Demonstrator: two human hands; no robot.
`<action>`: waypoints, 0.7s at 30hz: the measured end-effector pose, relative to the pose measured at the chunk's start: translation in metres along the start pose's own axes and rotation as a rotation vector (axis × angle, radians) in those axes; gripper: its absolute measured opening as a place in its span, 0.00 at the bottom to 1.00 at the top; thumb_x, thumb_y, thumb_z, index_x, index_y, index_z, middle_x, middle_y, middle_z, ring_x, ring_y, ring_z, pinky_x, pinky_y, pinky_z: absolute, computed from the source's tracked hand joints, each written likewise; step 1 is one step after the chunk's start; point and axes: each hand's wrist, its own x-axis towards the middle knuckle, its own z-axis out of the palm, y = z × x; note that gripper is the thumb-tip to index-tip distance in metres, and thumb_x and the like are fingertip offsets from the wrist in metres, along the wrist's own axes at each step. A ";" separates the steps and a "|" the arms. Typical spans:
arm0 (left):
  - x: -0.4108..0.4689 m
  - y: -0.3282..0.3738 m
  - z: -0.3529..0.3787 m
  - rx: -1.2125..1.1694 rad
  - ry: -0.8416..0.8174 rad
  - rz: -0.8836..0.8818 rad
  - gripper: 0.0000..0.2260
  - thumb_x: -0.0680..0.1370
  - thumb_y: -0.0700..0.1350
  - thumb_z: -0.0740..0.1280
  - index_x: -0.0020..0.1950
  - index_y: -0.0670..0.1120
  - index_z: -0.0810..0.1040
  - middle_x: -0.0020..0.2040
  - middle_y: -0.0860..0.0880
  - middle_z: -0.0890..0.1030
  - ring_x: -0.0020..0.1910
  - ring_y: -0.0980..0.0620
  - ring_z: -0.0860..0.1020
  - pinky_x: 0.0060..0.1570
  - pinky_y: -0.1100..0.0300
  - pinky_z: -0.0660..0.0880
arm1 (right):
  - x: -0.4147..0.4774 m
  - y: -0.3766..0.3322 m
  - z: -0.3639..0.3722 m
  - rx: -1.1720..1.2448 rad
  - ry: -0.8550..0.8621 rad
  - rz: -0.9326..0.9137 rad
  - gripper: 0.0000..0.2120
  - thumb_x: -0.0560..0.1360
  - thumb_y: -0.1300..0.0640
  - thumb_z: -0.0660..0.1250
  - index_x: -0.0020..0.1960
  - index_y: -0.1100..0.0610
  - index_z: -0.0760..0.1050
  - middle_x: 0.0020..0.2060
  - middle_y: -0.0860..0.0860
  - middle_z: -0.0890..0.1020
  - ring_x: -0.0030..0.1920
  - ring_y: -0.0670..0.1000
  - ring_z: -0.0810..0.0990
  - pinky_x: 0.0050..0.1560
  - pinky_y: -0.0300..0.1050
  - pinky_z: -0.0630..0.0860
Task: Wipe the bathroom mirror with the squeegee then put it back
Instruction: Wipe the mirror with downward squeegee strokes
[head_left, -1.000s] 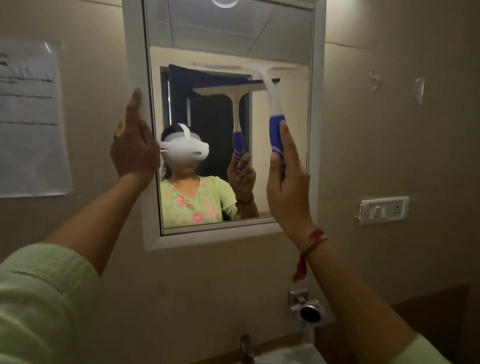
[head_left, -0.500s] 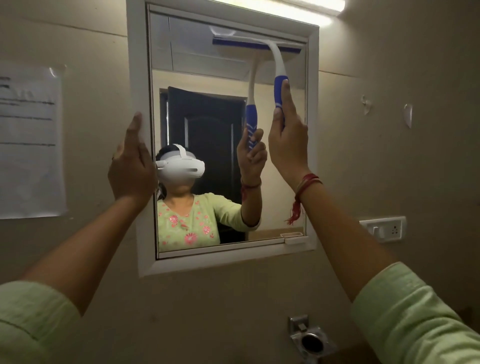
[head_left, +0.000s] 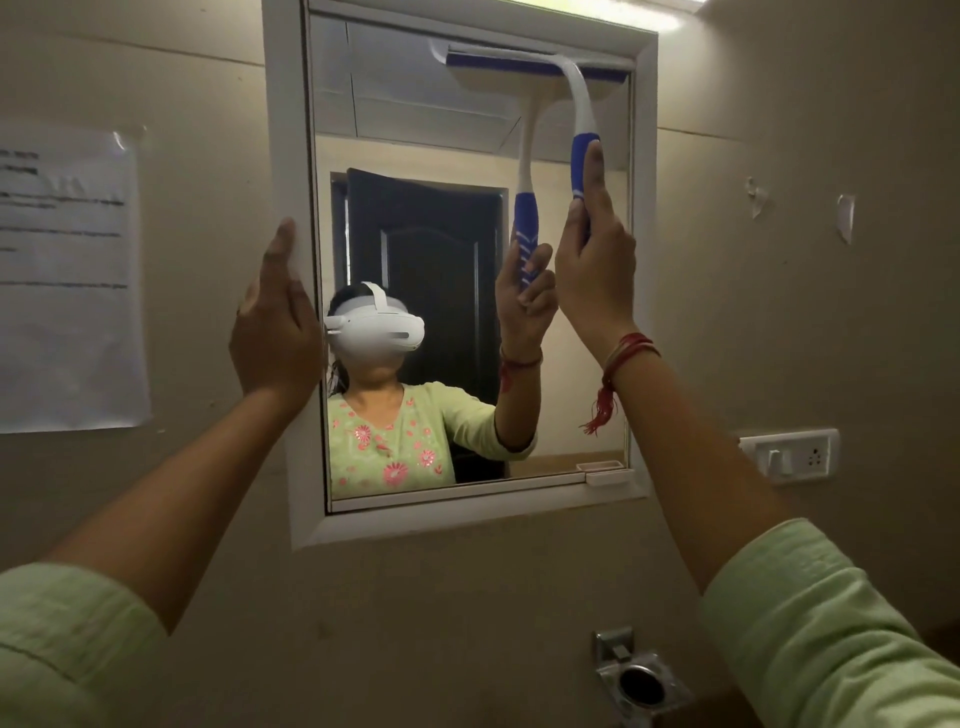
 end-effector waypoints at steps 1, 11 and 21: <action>0.000 0.000 0.000 0.001 -0.005 0.002 0.18 0.82 0.46 0.51 0.73 0.52 0.60 0.59 0.40 0.78 0.45 0.40 0.77 0.41 0.56 0.68 | -0.002 0.002 -0.001 -0.007 0.000 -0.001 0.23 0.79 0.58 0.58 0.72 0.60 0.58 0.51 0.54 0.81 0.35 0.37 0.74 0.39 0.18 0.67; 0.000 0.000 0.000 0.023 0.016 0.021 0.18 0.82 0.44 0.52 0.73 0.51 0.61 0.62 0.42 0.76 0.49 0.39 0.77 0.42 0.59 0.66 | -0.020 0.008 -0.008 -0.048 -0.010 -0.003 0.23 0.79 0.58 0.58 0.72 0.59 0.57 0.51 0.56 0.81 0.35 0.36 0.72 0.39 0.17 0.66; -0.001 0.004 -0.002 0.022 0.003 0.004 0.19 0.82 0.43 0.52 0.73 0.52 0.61 0.66 0.44 0.74 0.54 0.39 0.76 0.46 0.52 0.72 | -0.052 0.015 -0.015 -0.057 -0.033 0.009 0.25 0.78 0.54 0.56 0.73 0.58 0.56 0.49 0.56 0.81 0.37 0.41 0.75 0.38 0.21 0.67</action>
